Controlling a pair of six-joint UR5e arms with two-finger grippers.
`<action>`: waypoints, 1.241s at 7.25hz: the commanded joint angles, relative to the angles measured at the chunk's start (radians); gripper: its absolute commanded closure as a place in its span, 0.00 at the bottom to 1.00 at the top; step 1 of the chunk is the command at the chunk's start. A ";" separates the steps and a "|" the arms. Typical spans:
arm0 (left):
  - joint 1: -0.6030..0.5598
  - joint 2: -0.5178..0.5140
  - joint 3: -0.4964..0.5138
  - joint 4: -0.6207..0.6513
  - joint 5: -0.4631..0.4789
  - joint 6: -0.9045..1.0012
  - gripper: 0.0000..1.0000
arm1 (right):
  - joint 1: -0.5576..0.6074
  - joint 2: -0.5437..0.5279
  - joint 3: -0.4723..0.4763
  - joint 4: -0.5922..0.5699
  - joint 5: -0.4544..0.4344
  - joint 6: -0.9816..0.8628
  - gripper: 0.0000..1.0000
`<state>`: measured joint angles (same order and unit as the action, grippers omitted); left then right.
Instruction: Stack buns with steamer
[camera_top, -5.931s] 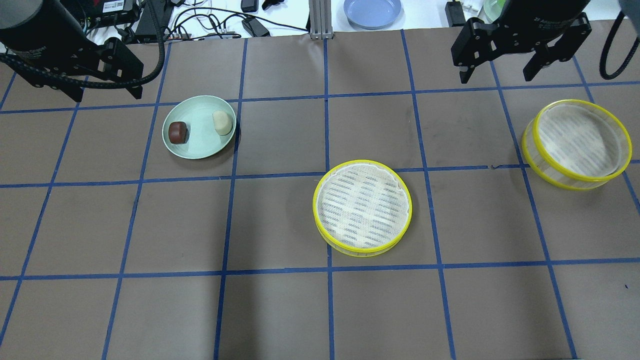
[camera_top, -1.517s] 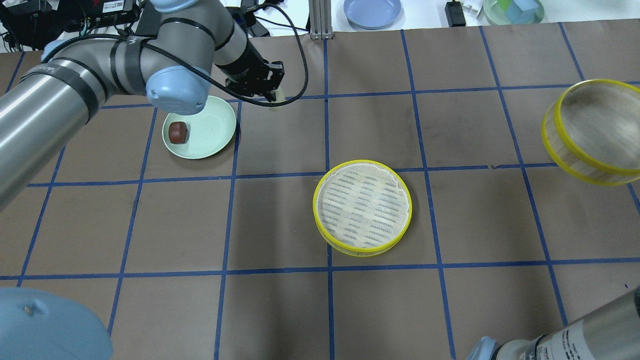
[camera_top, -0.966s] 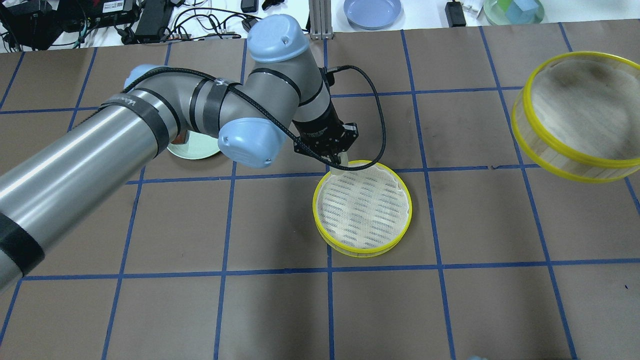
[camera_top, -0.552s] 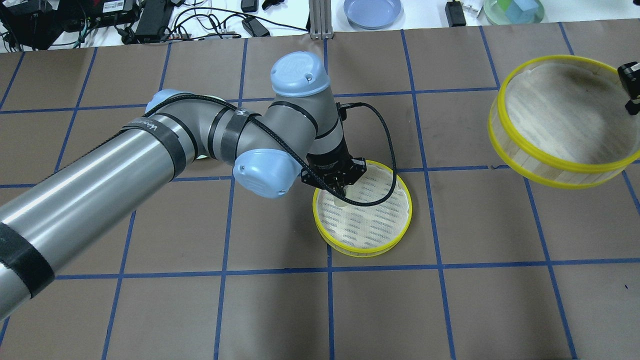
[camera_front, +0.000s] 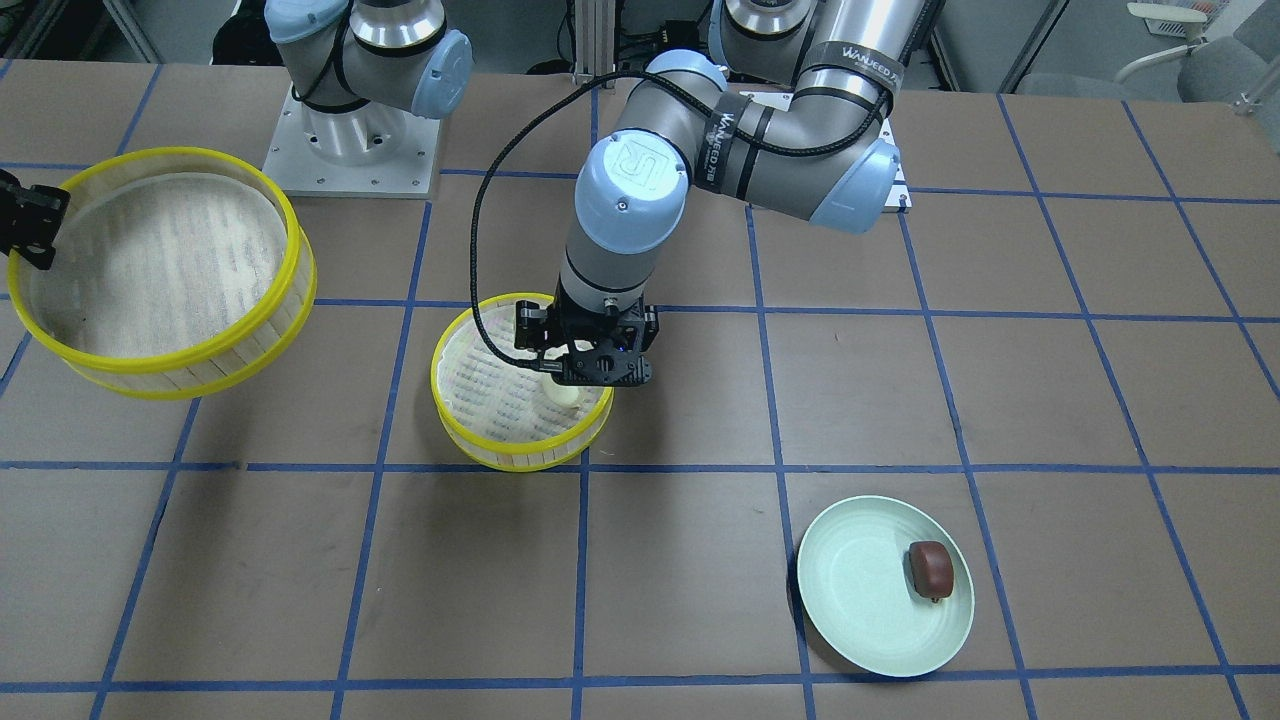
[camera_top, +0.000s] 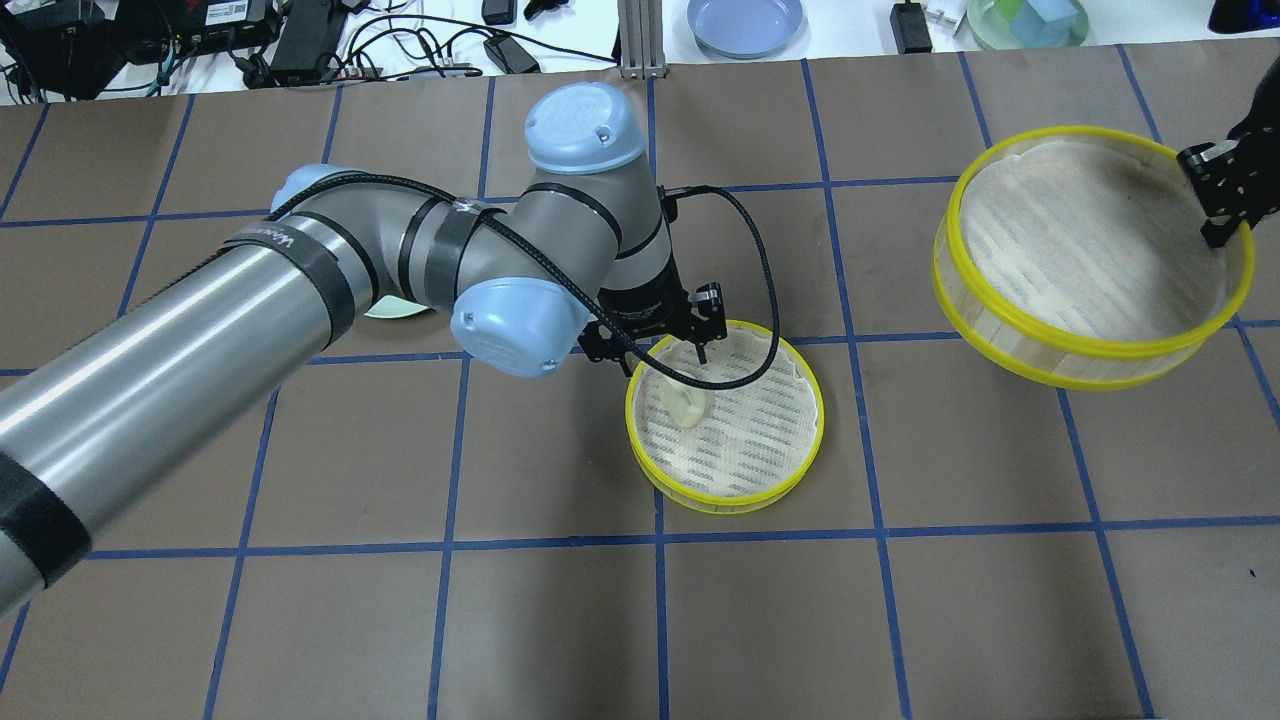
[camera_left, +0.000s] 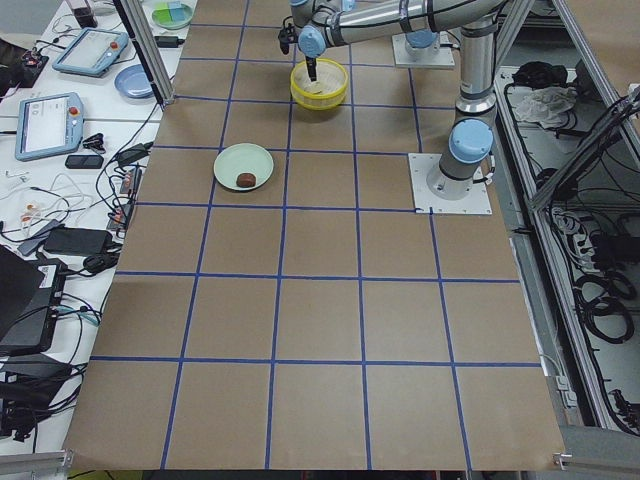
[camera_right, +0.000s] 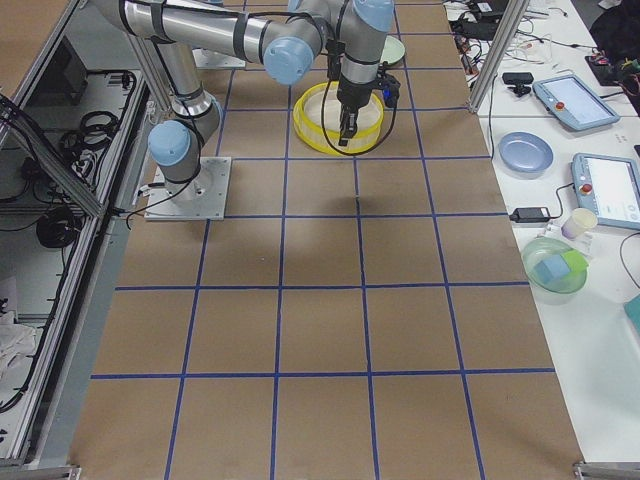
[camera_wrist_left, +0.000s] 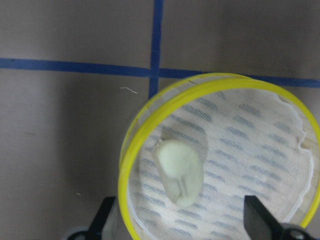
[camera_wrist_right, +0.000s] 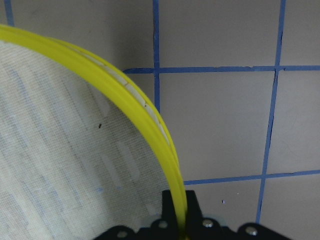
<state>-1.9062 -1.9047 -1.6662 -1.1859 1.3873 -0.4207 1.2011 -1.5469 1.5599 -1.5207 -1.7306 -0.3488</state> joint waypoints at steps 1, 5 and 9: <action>0.210 0.012 0.064 -0.057 0.065 0.234 0.00 | 0.003 0.002 0.003 -0.001 0.002 0.013 1.00; 0.435 -0.040 0.072 0.098 0.295 0.678 0.00 | 0.179 0.063 0.097 -0.099 0.065 0.104 1.00; 0.480 -0.201 0.060 0.322 0.289 0.776 0.02 | 0.521 0.166 0.207 -0.306 0.059 0.394 1.00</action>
<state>-1.4436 -2.0558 -1.6046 -0.9058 1.6786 0.2997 1.6340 -1.4128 1.7460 -1.7849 -1.6641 -0.0226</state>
